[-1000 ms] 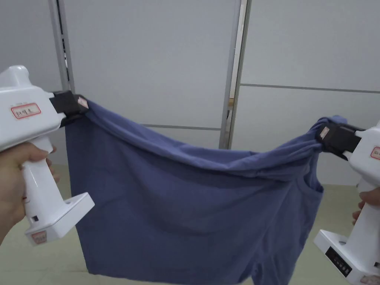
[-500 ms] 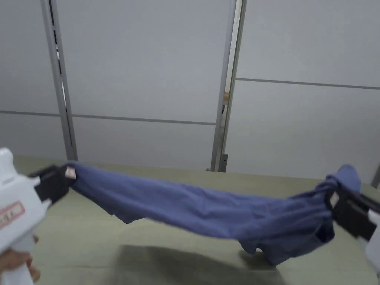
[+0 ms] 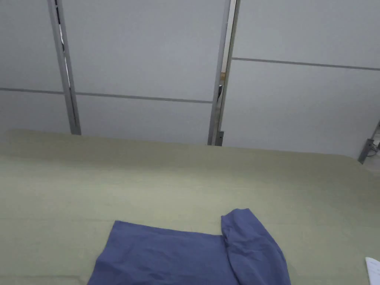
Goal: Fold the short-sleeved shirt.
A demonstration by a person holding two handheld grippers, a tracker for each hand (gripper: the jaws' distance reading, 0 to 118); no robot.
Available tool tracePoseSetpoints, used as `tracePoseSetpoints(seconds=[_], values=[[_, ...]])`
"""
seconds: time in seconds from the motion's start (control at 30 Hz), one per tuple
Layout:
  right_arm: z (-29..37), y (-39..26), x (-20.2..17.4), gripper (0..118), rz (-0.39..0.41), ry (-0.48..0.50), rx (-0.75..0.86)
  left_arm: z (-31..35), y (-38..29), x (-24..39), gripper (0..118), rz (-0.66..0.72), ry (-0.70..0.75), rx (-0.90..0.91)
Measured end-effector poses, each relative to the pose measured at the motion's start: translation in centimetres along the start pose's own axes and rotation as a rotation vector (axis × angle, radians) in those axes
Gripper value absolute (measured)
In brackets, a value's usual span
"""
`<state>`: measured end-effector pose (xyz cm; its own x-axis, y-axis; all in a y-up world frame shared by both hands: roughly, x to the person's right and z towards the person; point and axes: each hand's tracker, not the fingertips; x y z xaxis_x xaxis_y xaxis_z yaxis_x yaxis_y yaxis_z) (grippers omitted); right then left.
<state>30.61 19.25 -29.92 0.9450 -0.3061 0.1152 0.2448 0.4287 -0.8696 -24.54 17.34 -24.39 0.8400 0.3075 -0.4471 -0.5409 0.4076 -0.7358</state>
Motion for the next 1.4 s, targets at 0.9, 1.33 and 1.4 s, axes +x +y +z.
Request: tracePoseSetpoints(seconds=[0.9,1.33,1.4], values=[[11.2,2.4,-6.8,2,0.284,-0.041,0.911,10.8,3.7,11.2,0,-0.311,-0.226,0.849],[5.0,7.0,-11.0,2,0.288,0.043,0.762,-6.3,16.5,17.4,118,-0.448,-0.215,0.418],[2.4,8.2,-9.5,2,0.273,0.021,0.722,-11.4,19.2,17.3,118,-0.484,-0.175,0.259]])
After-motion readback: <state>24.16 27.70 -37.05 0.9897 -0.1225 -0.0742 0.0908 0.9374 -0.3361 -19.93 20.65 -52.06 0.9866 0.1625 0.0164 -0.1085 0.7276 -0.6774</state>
